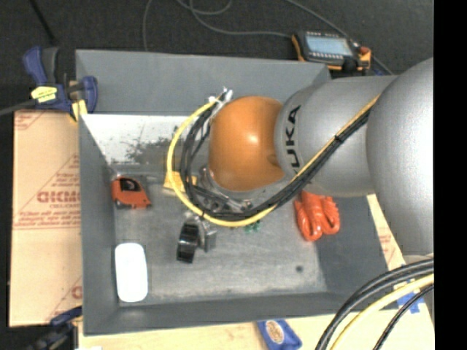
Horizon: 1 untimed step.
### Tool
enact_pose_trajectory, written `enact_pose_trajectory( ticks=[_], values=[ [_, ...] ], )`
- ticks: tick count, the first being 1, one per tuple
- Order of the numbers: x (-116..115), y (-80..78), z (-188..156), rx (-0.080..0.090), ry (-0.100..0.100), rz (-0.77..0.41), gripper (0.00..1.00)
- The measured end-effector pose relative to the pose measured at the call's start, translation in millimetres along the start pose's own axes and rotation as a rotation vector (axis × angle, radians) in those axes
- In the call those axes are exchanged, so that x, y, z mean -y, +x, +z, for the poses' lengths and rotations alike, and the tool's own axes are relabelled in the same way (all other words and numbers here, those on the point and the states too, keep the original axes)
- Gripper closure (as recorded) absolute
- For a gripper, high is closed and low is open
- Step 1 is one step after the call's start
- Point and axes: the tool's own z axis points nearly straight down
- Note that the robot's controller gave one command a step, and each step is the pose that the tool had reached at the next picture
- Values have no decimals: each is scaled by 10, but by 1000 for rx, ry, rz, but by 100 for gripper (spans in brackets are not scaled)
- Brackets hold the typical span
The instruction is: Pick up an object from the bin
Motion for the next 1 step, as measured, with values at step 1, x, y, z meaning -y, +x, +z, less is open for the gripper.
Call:
enact_pose_trajectory(
  ticks=[1],
  values=[
    [168,-109,382,-1,-1,-201,100]
  ],
)
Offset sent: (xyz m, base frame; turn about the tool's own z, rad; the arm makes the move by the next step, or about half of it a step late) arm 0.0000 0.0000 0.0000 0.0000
